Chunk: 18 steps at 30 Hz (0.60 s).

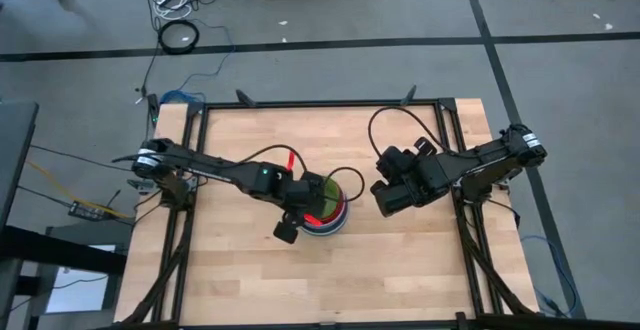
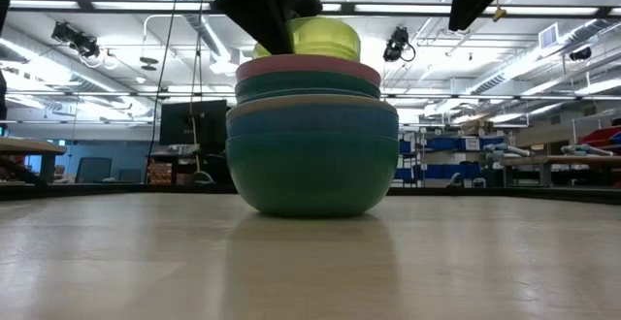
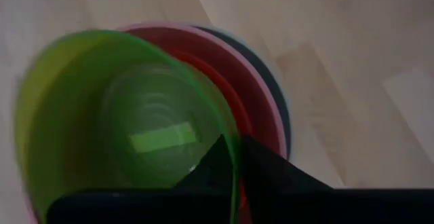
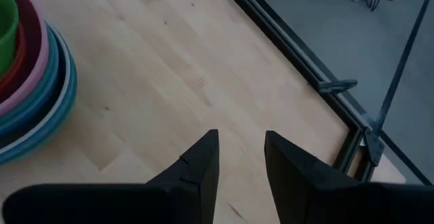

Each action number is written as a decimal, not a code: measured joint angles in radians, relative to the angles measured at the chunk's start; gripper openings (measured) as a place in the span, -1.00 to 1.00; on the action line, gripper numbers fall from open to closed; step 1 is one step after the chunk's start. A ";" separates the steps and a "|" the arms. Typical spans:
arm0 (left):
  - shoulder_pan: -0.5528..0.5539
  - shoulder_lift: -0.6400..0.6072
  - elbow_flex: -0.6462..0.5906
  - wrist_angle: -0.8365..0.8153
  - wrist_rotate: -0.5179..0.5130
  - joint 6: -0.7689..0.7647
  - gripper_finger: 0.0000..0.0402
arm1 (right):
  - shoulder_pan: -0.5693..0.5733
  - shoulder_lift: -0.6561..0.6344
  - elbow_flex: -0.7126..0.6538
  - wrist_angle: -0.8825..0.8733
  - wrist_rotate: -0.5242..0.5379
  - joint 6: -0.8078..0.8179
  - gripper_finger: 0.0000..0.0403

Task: Nest bowls inside each other
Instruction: Stack the light green bowl on top of the red bowl

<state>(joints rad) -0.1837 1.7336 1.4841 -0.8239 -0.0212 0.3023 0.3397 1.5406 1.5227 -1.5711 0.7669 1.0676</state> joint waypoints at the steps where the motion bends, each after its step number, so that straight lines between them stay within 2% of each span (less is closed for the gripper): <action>1: 0.000 0.000 0.000 0.002 0.000 -0.001 -0.80 | 0.000 0.000 0.000 0.001 0.000 0.001 -0.47; 13: 0.000 -0.008 0.005 -0.062 0.027 -0.079 -0.41 | 0.000 0.000 0.000 0.004 -0.004 0.003 -0.47; 16: -0.003 -0.007 0.058 -0.189 0.020 -0.077 -0.39 | 0.000 0.000 0.000 0.005 -0.007 0.004 -0.47; 18: -0.004 -0.010 0.119 -0.323 -0.032 -0.076 -0.39 | 0.000 0.000 0.000 0.005 -0.005 0.006 -0.48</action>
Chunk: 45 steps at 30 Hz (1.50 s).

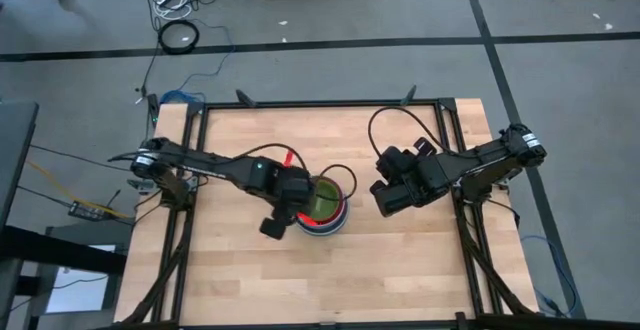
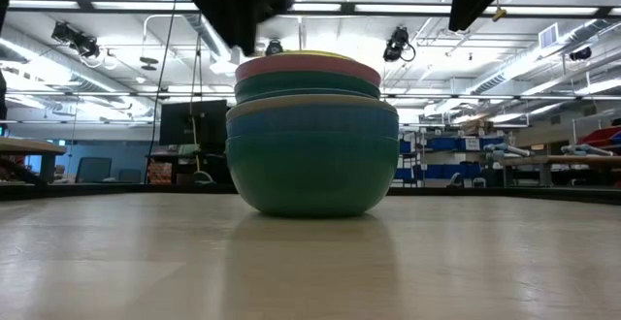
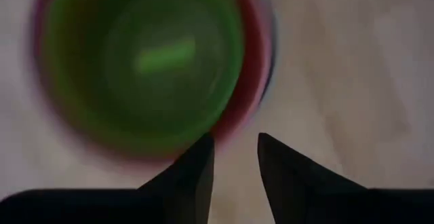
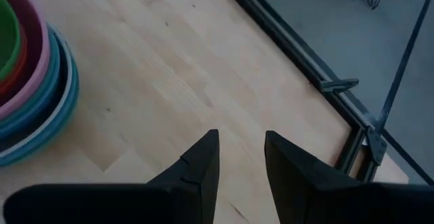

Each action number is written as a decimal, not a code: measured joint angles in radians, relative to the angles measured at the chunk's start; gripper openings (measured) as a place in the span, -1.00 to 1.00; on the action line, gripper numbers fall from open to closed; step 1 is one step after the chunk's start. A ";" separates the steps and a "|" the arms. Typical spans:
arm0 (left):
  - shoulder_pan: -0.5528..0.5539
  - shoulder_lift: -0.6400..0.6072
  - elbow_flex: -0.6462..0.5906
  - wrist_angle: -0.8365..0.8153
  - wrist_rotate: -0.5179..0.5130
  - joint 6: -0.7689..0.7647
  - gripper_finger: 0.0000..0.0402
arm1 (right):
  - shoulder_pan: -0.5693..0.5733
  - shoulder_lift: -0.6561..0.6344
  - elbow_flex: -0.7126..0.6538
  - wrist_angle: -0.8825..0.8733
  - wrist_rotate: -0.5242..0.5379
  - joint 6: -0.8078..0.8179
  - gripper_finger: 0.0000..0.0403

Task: Nest bowls inside each other
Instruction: Stack the light green bowl on top of the red bowl, then return to Home Position

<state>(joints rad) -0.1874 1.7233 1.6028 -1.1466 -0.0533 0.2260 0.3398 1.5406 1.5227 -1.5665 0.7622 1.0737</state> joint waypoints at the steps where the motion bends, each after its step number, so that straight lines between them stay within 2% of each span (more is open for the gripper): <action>1: 0.000 -0.010 0.030 -0.067 -0.032 -0.012 -0.39 | 0.000 0.000 0.000 0.001 0.010 0.003 -0.48; 4: 0.004 -0.086 0.123 -0.197 -0.096 -0.037 -0.39 | 0.012 0.000 0.000 0.028 0.098 -0.040 -0.47; 7: 0.009 -0.259 0.194 -0.199 -0.176 -0.081 -0.41 | 0.049 0.000 0.000 0.120 0.308 -0.174 -0.47; 10: 0.009 -0.479 0.210 -0.058 -0.222 -0.131 -0.43 | 0.103 0.001 0.000 0.225 0.490 -0.326 -0.47; 14: 0.004 -0.718 0.124 0.234 -0.242 -0.107 -0.44 | 0.158 0.004 0.008 0.473 0.788 -0.541 -0.47; 16: 0.004 -0.800 0.044 0.356 -0.255 -0.048 -0.44 | 0.129 0.002 0.076 0.543 0.773 -0.636 -0.47; 18: 0.012 -0.848 -0.059 0.498 -0.291 0.023 -0.44 | 0.051 -0.009 0.153 0.647 0.584 -0.786 -0.47; 19: 0.020 -0.863 -0.113 0.564 -0.293 0.072 -0.44 | 0.014 -0.012 0.178 0.736 0.454 -0.901 -0.48; 20: 0.027 -0.871 -0.161 0.621 -0.294 0.116 -0.44 | -0.024 -0.011 0.193 0.855 0.283 -1.014 -0.48; 22: 0.037 -0.885 -0.235 0.697 -0.291 0.151 -0.44 | -0.097 -0.006 0.201 1.102 -0.146 -1.180 -0.47; 24: 0.053 -0.892 -0.294 0.726 -0.285 0.152 -0.44 | -0.174 -0.001 0.202 1.306 -0.577 -1.229 -0.47; 25: 0.064 -0.894 -0.320 0.750 -0.280 0.150 -0.44 | -0.219 0.000 0.204 1.395 -0.741 -1.223 -0.47; 27: 0.095 -0.895 -0.367 0.809 -0.278 0.149 -0.44 | -0.315 -0.004 0.209 1.508 -0.944 -1.177 -0.47; 30: 0.170 -0.891 -0.413 0.843 -0.275 0.152 -0.44 | -0.464 -0.008 0.248 1.477 -1.141 -1.081 -0.47; 33: 0.267 -0.901 -0.421 0.834 -0.196 0.124 -0.44 | -0.614 -0.016 0.315 1.362 -1.374 -1.037 -0.47; 35: 0.320 -0.938 -0.421 0.797 -0.159 0.081 -0.44 | -0.700 -0.041 0.350 1.251 -1.474 -1.049 -0.47; 40: 0.377 -1.102 -0.418 0.655 -0.157 0.009 -0.49 | -0.815 -0.191 0.352 0.986 -1.500 -1.178 -0.47; 42: 0.377 -1.172 -0.420 0.571 -0.152 -0.047 -0.53 | -0.810 -0.266 0.308 0.911 -1.472 -1.215 -0.47; 45: 0.377 -1.264 -0.487 0.553 -0.141 -0.152 -0.59 | -0.753 -0.372 0.157 0.944 -1.415 -1.229 -0.47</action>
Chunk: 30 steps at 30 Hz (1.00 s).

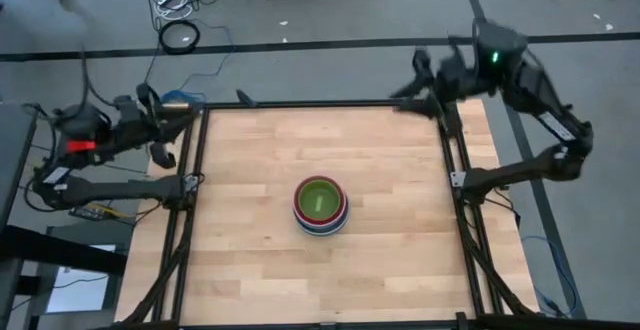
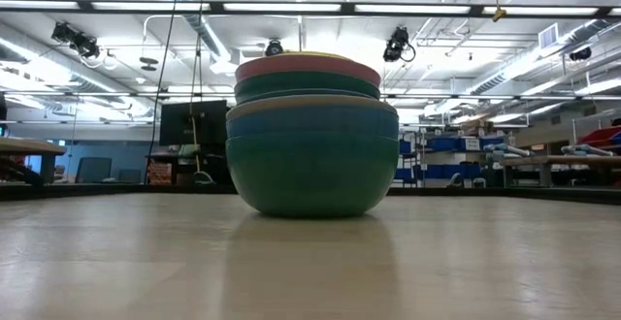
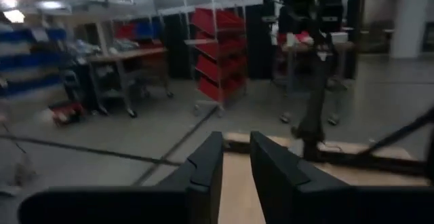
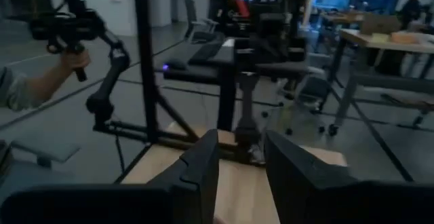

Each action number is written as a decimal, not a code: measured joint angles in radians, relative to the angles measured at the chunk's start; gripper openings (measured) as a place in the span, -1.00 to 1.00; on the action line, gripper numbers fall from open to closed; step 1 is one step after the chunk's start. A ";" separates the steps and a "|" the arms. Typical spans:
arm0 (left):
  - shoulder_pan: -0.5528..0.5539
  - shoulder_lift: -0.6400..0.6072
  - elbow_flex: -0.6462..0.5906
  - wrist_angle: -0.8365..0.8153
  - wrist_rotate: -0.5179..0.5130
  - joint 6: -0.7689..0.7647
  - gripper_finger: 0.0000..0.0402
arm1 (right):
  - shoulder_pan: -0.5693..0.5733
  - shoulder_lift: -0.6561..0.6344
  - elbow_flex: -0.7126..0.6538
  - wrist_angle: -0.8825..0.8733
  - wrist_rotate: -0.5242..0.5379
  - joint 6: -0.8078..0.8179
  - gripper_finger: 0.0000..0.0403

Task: Nest bowls inside each other
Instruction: Return to Home Position

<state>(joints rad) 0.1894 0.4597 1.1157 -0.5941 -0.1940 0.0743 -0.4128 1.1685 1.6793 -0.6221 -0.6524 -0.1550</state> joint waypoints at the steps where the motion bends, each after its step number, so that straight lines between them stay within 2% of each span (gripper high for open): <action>1: 0.000 -0.025 -0.040 0.002 0.020 -0.018 -0.61 | 0.028 -0.037 -0.071 0.040 0.020 0.002 -0.47; 4: -0.001 -0.087 -0.201 0.018 0.064 -0.078 -0.66 | 0.114 -0.151 -0.354 0.231 0.105 0.053 -0.48; 7: 0.000 -0.146 -0.373 0.102 0.124 -0.105 -0.67 | 0.168 -0.281 -0.675 0.511 0.186 0.145 -0.48; 10: -0.001 -0.209 -0.510 0.256 0.211 -0.112 -0.68 | 0.182 -0.402 -0.957 0.770 0.209 0.233 -0.47; 13: -0.001 -0.266 -0.612 0.337 0.211 -0.109 -0.68 | 0.189 -0.497 -1.168 0.964 0.239 0.284 -0.47; 18: -0.001 -0.346 -0.792 0.440 0.224 -0.081 -0.68 | 0.203 -0.606 -1.369 1.015 0.317 0.272 -0.47; 21: -0.001 -0.382 -0.920 0.541 0.261 -0.083 -0.68 | 0.215 -0.646 -1.444 1.020 0.359 0.240 -0.47; 25: -0.001 -0.422 -1.061 0.681 0.260 -0.108 -0.68 | 0.226 -0.666 -1.527 1.040 0.402 0.243 -0.47; 27: -0.002 -0.433 -1.108 0.691 0.260 -0.134 -0.68 | 0.238 -0.666 -1.568 1.070 0.427 0.259 -0.47; 30: -0.003 -0.437 -1.107 0.633 0.264 -0.137 -0.68 | 0.266 -0.666 -1.642 1.155 0.466 0.267 -0.48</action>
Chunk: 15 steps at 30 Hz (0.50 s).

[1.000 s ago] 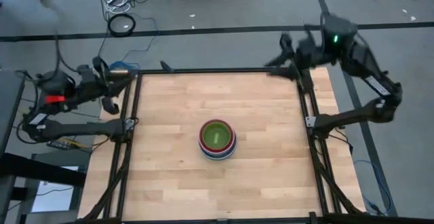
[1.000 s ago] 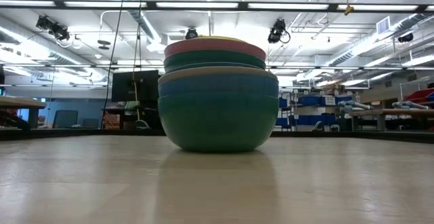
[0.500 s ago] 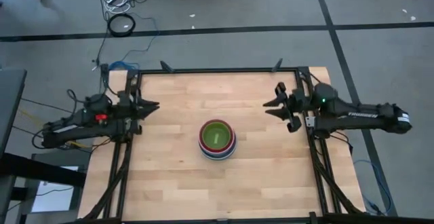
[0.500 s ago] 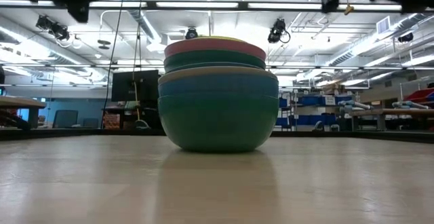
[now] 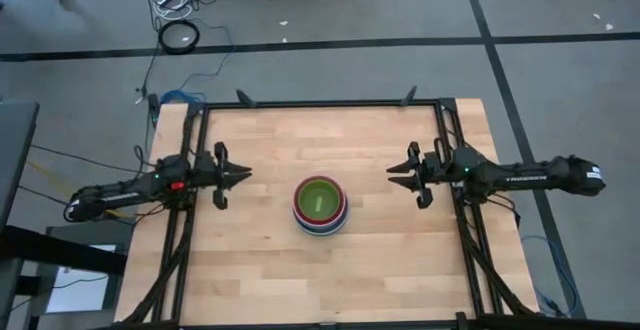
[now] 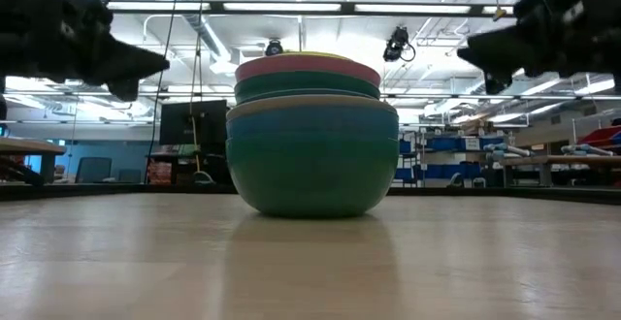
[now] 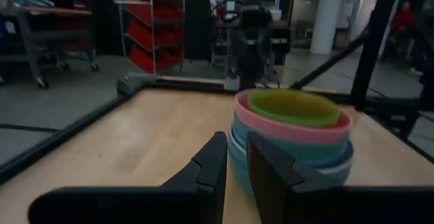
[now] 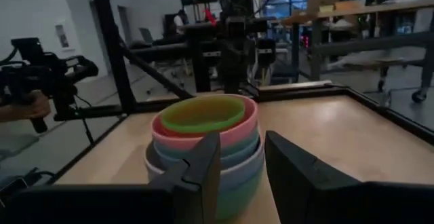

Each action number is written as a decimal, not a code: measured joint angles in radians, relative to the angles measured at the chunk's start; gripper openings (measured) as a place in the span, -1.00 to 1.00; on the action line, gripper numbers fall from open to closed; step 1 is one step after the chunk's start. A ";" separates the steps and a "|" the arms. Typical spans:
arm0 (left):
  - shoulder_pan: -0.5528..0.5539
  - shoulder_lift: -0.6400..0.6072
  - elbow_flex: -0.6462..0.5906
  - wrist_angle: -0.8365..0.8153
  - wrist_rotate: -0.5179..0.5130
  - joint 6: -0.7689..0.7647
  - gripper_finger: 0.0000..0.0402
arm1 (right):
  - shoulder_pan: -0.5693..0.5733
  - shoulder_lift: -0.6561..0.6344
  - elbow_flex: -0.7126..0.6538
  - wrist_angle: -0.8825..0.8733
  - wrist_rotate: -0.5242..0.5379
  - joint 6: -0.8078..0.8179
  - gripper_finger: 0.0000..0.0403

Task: Nest bowls inside each other
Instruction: Return to Home Position

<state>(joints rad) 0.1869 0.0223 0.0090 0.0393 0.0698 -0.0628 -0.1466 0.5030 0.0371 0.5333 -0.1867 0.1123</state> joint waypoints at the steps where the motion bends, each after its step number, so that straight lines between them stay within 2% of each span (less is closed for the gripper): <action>1: 0.000 0.002 -0.001 -0.010 0.007 0.002 -0.68 | 0.011 0.001 -0.026 0.035 0.012 -0.001 -0.48; 9: -0.001 0.012 -0.001 -0.007 -0.055 0.006 -0.68 | 0.079 0.009 -0.028 -0.001 0.055 -0.008 -0.48; 15: -0.001 0.012 -0.001 -0.013 -0.057 0.116 -0.68 | 0.081 0.018 -0.028 -0.004 0.056 -0.003 -0.48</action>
<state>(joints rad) 0.1860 0.0346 0.0082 0.0260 0.0124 0.0528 -0.0654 0.5205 0.0093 0.5293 -0.1310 0.1097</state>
